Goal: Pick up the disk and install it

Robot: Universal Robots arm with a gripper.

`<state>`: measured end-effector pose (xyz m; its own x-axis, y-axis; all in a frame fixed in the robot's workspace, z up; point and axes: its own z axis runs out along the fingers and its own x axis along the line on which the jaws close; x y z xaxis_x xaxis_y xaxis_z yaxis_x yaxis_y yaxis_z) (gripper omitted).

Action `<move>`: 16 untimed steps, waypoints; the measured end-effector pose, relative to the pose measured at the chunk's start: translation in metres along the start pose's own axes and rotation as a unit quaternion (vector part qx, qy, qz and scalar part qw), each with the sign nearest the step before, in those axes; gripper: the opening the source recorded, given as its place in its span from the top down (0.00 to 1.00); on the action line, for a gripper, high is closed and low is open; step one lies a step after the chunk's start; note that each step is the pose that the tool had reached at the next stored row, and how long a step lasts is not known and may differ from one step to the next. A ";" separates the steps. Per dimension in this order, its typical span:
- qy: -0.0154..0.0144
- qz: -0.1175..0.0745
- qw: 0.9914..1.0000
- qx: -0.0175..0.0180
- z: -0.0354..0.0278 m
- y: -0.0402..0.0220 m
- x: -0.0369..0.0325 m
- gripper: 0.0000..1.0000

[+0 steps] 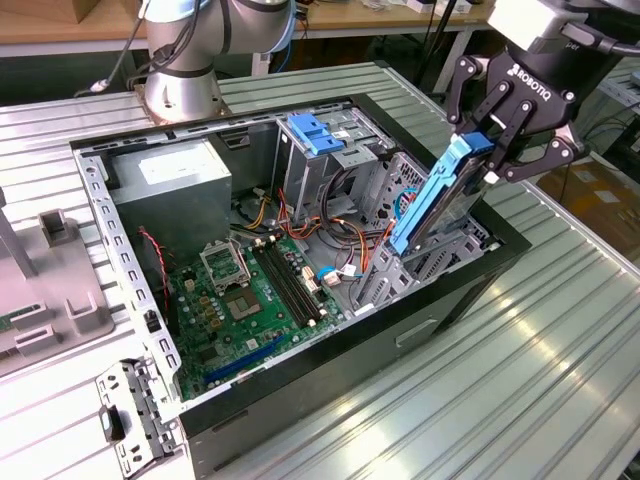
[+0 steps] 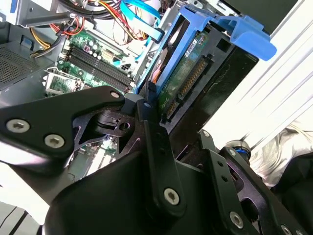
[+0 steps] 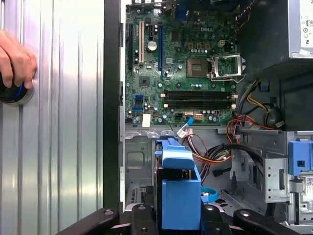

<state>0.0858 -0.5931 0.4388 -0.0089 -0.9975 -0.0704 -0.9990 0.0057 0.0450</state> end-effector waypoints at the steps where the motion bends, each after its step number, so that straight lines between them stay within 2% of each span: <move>1: 0.000 0.000 1.000 0.000 0.0006 0.0000 0.0000 0.64; 16: 0.000 0.000 1.000 0.000 0.0140 -0.0007 0.0009 0.64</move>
<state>0.0858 -0.5931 0.4248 -0.0088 -0.9975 -0.0704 -0.9990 0.0057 0.0450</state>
